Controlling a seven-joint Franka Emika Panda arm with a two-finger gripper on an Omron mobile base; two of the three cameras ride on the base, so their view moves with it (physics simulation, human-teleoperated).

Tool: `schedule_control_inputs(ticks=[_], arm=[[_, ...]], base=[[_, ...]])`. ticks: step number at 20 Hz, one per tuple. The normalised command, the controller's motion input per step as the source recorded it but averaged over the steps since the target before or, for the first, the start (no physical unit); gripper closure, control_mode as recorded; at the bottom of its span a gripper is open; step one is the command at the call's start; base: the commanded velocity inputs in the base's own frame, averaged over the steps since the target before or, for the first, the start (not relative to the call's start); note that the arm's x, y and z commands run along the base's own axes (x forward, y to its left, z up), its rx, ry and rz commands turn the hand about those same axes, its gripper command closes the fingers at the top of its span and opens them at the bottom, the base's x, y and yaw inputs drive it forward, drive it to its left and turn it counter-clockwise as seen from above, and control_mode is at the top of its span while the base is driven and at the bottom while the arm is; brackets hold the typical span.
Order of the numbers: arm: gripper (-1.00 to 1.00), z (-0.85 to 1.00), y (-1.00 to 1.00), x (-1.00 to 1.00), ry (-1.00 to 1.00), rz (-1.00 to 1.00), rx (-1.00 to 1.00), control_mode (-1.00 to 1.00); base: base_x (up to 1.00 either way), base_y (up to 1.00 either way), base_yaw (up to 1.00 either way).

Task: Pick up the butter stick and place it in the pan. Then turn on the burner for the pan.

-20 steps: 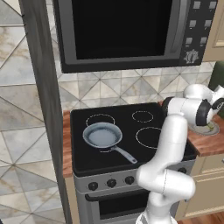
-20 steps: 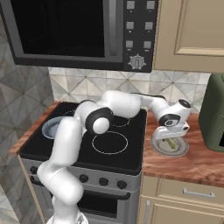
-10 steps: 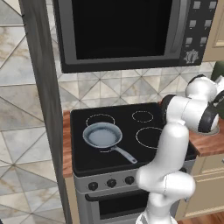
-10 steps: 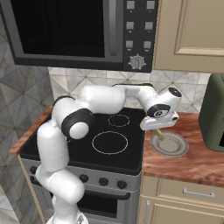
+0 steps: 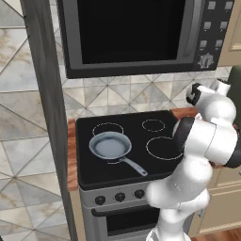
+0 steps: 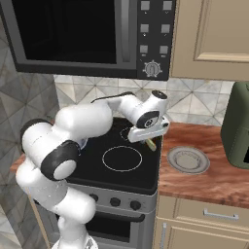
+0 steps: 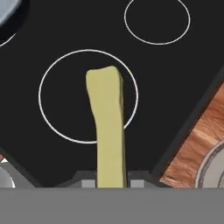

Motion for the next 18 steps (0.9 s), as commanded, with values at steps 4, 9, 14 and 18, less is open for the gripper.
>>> schedule_control_inputs(ticks=[4, 9, 14, 18], arm=[[1.00, 0.09, 1.00, -0.03, 0.00, 0.16, -0.03, -1.00], [1.00, 0.04, 1.00, 0.00, 0.00, 0.15, -0.01, -1.00], [1.00, 0.04, 1.00, 0.02, 0.00, 0.14, 0.00, -1.00], [1.00, 0.01, 1.00, 0.13, 0.00, 0.12, 0.00, -1.00]], base=[[0.00, 0.00, 0.00], [0.00, 0.00, 0.00], [0.00, 0.00, 0.00], [0.00, 0.00, 0.00]])
